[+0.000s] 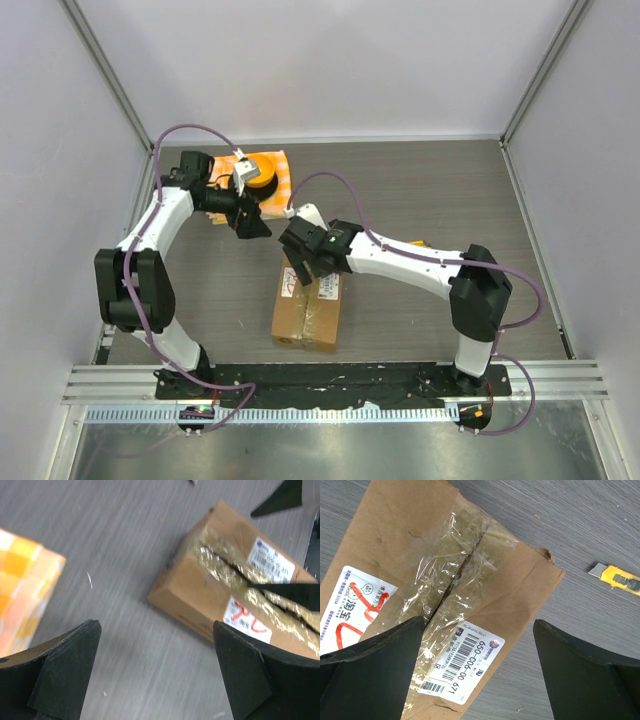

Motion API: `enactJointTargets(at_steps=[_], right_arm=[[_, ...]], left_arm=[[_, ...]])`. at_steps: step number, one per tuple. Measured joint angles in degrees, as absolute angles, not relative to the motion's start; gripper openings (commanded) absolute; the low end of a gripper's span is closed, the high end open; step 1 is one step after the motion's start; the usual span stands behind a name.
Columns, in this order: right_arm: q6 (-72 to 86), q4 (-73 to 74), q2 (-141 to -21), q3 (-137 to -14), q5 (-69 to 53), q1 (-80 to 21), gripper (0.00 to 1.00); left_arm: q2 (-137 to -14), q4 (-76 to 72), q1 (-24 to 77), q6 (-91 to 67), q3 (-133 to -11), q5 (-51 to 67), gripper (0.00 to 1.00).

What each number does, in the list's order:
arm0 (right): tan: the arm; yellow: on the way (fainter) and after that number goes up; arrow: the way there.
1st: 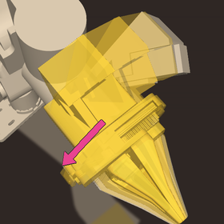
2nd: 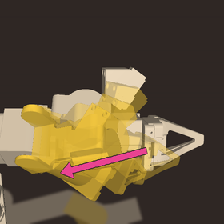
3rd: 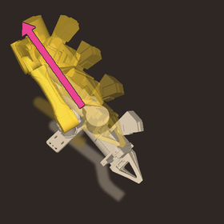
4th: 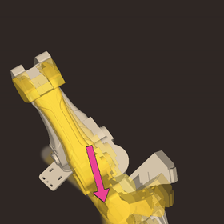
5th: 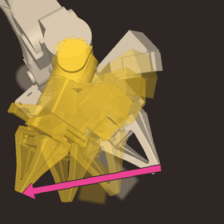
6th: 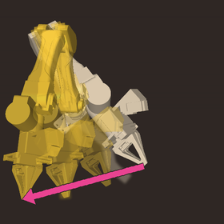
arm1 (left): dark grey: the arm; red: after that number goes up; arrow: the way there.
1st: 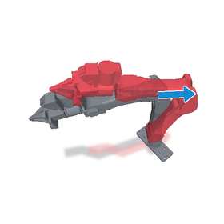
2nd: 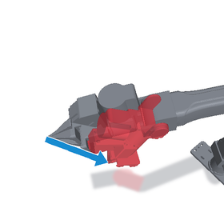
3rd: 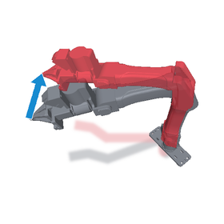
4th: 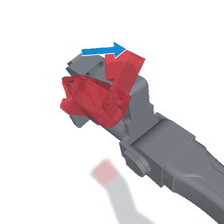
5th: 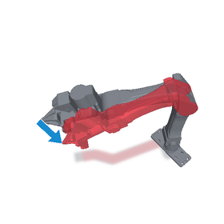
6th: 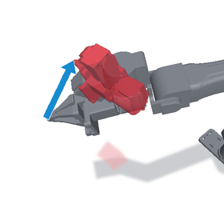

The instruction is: Unpack the express box

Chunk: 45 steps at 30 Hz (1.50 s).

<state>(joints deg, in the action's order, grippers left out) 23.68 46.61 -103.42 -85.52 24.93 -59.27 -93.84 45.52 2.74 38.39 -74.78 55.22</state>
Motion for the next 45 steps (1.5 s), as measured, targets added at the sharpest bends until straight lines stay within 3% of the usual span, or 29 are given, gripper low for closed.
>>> enactJointTargets(at_steps=[10,20,23,27,29,39,43,45], right_arm=[[23.55,53.45,-110.10,-91.35,34.28,-66.48,0.97],[22.83,62.57,-116.25,-97.73,46.24,-72.29,0.95],[22.79,64.58,-118.24,-99.31,49.25,-73.52,0.88],[22.98,66.26,-119.77,-99.66,52.97,-74.87,0.71],[23.27,67.40,-120.03,-99.31,54.26,-75.42,0.70],[24.84,71.96,-123.39,-98.19,60.23,-75.88,0.71],[25.32,71.77,-123.46,-96.97,62.30,-76.05,0.79],[25.41,71.46,-123.46,-96.23,63.61,-76.07,0.76]], left_arm=[[-102.59,43.09,8.34,35.59,-79.70,59.42,1.00],[-103.44,45.54,13.08,40.27,-78.32,57.19,1.00],[-103.92,45.98,14.33,41.43,-78.32,55.51,1.00],[-104.95,47.13,15.81,43.38,-78.17,53.65,1.00],[-105.51,48.34,16.32,44.66,-77.78,53.08,1.00],[-106.21,52.07,19.44,48.86,-75.59,52.53,1.00],[-105.65,51.94,20.16,49.87,-74.48,52.49,1.00],[-105.23,51.33,20.18,50.04,-73.87,52.49,1.00]])
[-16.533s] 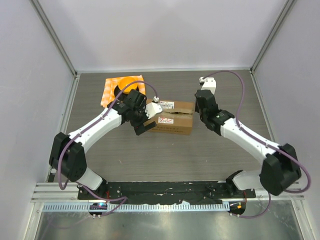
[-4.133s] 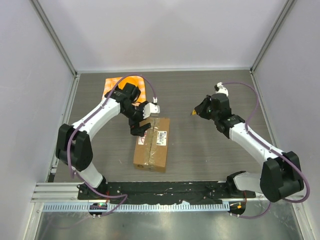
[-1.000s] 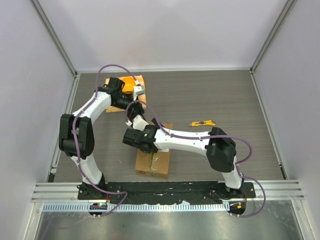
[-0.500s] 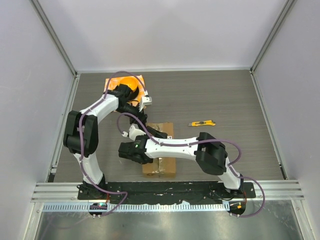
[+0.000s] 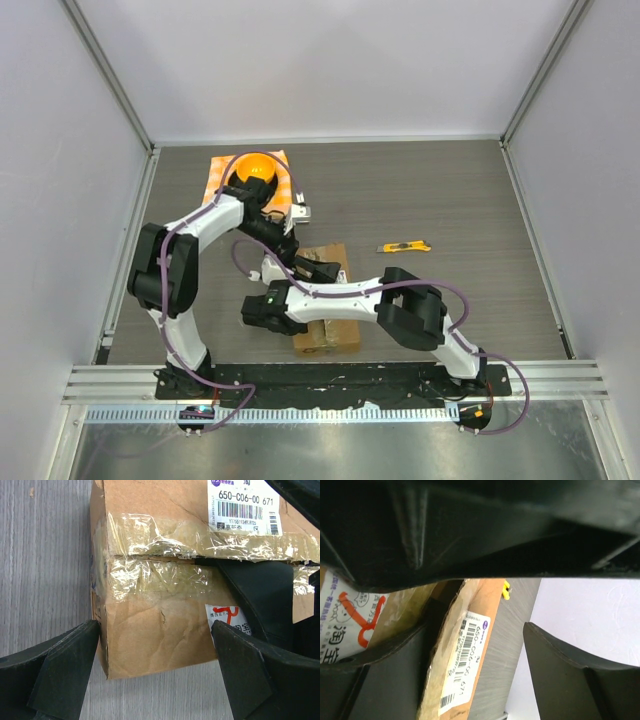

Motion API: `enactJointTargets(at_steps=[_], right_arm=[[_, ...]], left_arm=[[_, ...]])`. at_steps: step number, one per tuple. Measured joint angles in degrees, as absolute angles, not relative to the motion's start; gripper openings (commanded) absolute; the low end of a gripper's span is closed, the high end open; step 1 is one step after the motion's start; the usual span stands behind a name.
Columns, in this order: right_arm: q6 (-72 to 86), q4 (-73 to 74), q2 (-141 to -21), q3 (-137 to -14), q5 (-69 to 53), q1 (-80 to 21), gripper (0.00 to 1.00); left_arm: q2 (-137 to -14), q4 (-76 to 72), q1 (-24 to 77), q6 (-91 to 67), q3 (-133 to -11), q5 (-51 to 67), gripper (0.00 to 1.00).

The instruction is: Unpack the express box

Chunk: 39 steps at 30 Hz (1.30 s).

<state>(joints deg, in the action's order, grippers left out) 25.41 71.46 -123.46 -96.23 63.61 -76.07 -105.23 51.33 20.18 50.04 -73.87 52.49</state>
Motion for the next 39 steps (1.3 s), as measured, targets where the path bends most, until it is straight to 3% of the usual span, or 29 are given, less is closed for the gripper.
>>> enactJointTargets(at_steps=[3,5,10,11,15,20,39], right_arm=[[25.34,69.19,-123.17,-94.30,65.82,-76.12,0.65],[24.97,66.98,-122.54,-92.82,66.52,-76.09,0.50],[24.05,59.44,-120.07,-89.14,65.73,-75.75,0.29],[23.70,58.52,-119.68,-88.71,65.60,-75.57,0.20],[22.31,56.18,-116.77,-87.05,65.56,-74.67,0.06],[21.08,53.98,-113.25,-85.80,63.51,-73.30,0.01],[22.31,38.72,-95.15,-69.60,52.75,-69.45,0.01]], left_arm=[[-104.68,50.83,20.21,50.63,-73.36,52.36,1.00],[-104.29,50.50,20.27,51.11,-73.03,52.25,1.00],[-102.63,49.50,20.45,52.86,-71.88,52.03,1.00],[-102.39,49.45,20.49,53.10,-71.70,52.01,1.00],[-101.34,49.54,20.64,54.74,-70.94,52.05,1.00],[-100.97,50.41,20.56,55.92,-70.72,52.14,0.99],[-100.55,52.12,21.87,56.42,-70.04,53.91,1.00]])
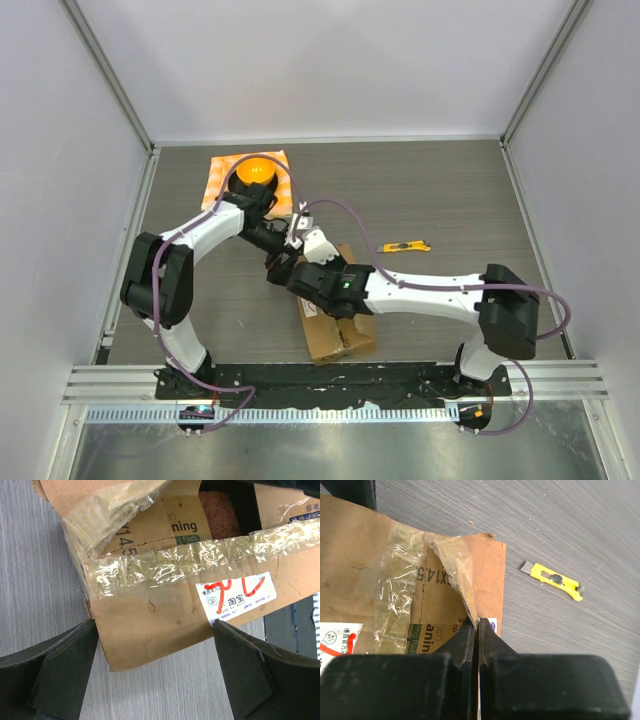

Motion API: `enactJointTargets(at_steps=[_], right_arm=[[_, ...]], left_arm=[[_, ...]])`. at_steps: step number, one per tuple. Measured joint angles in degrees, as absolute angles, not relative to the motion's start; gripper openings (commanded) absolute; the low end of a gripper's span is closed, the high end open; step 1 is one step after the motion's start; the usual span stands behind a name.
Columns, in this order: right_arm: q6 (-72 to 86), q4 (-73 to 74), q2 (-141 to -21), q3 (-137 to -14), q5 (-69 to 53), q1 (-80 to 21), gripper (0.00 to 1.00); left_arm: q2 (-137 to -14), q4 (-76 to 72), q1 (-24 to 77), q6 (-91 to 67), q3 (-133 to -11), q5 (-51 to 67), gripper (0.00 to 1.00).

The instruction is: Unpack the express box

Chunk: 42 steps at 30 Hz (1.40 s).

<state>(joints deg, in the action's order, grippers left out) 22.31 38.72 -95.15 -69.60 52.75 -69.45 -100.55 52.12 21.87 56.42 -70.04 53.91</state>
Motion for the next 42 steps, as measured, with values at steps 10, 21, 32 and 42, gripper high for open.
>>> enactJointTargets(at_steps=[10,21,32,42], right_arm=[[23.66,30.39,-78.50,-56.42,41.41,-60.53,0.01],[22.55,27.94,-73.23,-54.15,39.16,-58.33,0.01],[10.96,29.39,-87.35,-61.25,55.57,-73.49,0.01],[7.18,28.71,-97.76,-64.75,61.89,-76.93,0.01]], left_arm=[[-100.73,53.65,22.33,57.52,-67.81,50.04,1.00],[-101.95,57.56,21.28,57.69,-65.58,42.44,1.00],[-105.27,69.84,-0.19,59.59,-93.58,60.80,1.00],[-109.93,75.02,8.78,66.70,-89.69,66.87,1.00]])
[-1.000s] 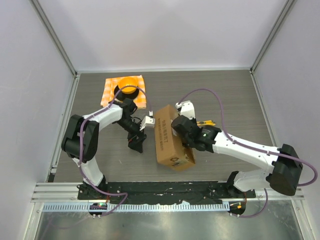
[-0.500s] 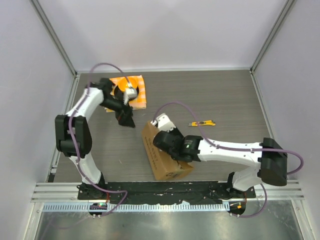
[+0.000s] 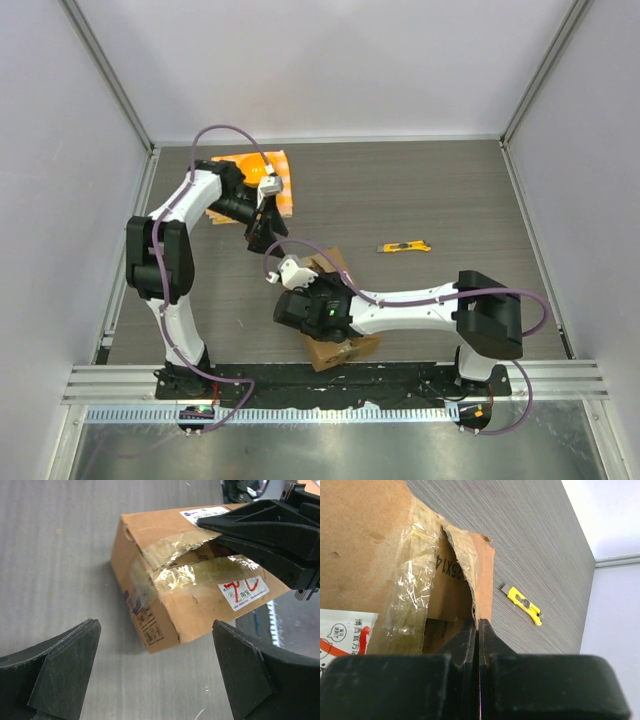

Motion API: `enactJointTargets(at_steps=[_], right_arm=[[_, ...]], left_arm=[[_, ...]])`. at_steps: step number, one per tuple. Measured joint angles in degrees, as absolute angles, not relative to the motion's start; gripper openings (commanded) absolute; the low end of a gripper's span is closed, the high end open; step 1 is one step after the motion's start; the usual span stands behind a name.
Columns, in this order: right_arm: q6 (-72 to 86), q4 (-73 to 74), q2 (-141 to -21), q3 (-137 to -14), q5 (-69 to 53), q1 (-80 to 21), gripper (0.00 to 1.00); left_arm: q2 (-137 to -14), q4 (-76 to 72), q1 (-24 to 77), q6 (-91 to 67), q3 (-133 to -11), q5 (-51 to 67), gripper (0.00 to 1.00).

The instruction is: Unpack the express box

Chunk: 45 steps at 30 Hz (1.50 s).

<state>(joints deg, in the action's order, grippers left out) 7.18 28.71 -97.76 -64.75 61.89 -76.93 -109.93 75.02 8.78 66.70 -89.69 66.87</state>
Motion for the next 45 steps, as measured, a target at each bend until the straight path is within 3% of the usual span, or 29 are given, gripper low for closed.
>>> enactJointTargets(at_steps=[14,36,40,42,43,45], right_arm=[[7.11,26.17,-100.33,-67.42,61.45,-77.19,0.01],[5.08,23.18,-100.86,-67.31,59.99,-78.54,0.01],[4.89,21.74,-99.61,-65.93,59.46,-78.39,0.01],[5.26,20.82,-98.15,-64.79,58.24,-77.78,0.01],[5.67,20.29,-97.32,-64.12,57.45,-77.17,0.01],[6.66,19.25,-95.02,-62.43,54.85,-75.96,0.01]], left_arm=[[-109.97,75.92,12.71,62.04,-78.59,61.84,1.00],[-106.52,59.44,15.75,46.63,-72.31,53.89,1.00],[-106.52,58.89,15.84,46.37,-71.66,54.02,0.90],[-106.52,58.78,16.16,46.35,-71.24,54.33,0.75],[-106.52,58.89,16.32,46.41,-71.00,54.70,0.61],[-106.54,59.70,16.69,46.81,-70.85,55.46,0.51]])
